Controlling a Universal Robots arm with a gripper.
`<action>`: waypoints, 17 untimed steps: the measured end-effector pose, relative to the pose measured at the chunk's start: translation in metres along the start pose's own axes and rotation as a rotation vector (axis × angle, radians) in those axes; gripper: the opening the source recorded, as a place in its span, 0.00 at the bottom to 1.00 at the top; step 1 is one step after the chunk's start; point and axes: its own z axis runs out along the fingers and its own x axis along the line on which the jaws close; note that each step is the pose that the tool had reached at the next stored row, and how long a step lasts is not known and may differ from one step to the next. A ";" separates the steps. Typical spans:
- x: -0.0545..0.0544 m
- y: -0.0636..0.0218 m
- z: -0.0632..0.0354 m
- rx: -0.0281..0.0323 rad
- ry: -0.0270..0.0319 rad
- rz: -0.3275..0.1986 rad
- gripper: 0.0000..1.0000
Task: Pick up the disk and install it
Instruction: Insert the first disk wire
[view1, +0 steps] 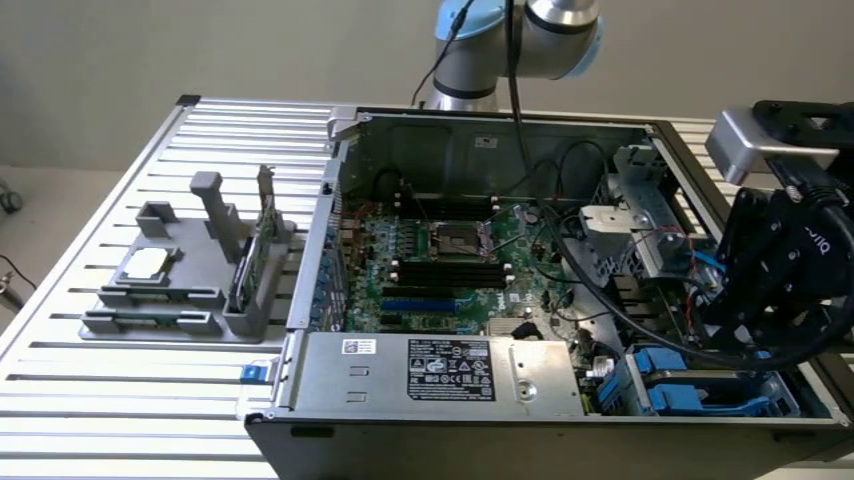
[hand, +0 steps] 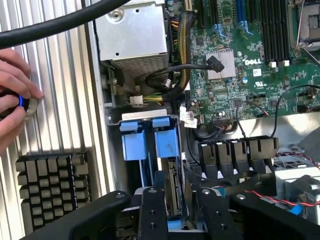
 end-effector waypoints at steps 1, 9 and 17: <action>0.000 0.0000 0.0000 -0.0005 -0.0005 0.016 0.31; 0.000 0.0000 0.0000 -0.0043 -0.0042 0.145 0.31; 0.000 0.0000 0.0000 -0.0082 -0.0082 0.276 0.31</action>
